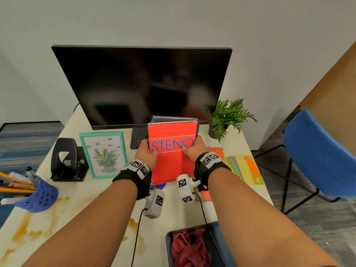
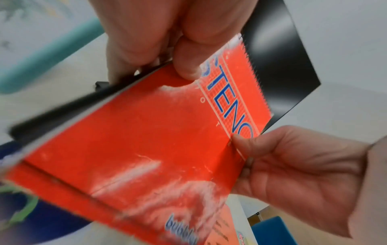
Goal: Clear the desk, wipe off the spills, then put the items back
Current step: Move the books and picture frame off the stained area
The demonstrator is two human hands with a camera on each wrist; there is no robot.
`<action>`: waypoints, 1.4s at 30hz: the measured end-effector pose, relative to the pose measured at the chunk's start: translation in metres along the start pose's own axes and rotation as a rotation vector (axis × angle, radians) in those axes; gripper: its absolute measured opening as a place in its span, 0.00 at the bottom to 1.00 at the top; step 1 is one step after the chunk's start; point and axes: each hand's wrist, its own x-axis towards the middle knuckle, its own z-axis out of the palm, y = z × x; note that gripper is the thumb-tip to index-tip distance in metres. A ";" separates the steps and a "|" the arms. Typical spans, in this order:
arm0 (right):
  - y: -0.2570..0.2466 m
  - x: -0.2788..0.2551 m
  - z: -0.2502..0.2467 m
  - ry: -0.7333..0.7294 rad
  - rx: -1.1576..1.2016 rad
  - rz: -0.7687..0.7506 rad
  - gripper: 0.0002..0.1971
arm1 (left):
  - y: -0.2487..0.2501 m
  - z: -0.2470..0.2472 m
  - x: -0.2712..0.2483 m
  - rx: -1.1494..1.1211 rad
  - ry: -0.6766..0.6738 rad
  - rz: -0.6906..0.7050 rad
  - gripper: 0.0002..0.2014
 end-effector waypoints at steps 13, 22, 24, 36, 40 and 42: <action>0.034 -0.022 -0.001 -0.080 -0.190 -0.015 0.21 | -0.016 0.015 -0.018 -0.006 -0.071 -0.071 0.22; 0.038 -0.008 -0.019 -0.027 -0.301 -0.018 0.19 | -0.003 0.024 -0.012 0.133 -0.086 -0.072 0.18; 0.041 -0.005 -0.027 -0.019 -0.304 0.034 0.19 | 0.004 0.030 -0.009 0.167 -0.133 -0.066 0.18; 0.086 0.006 -0.091 -0.094 -0.406 0.340 0.19 | -0.001 0.115 0.002 0.248 -0.431 -0.171 0.21; 0.097 0.014 -0.103 -0.033 -0.438 0.294 0.15 | 0.009 0.132 0.003 0.231 -0.474 -0.188 0.16; 0.100 0.018 -0.105 -0.067 -0.512 0.264 0.14 | 0.012 0.138 0.002 0.232 -0.503 -0.211 0.10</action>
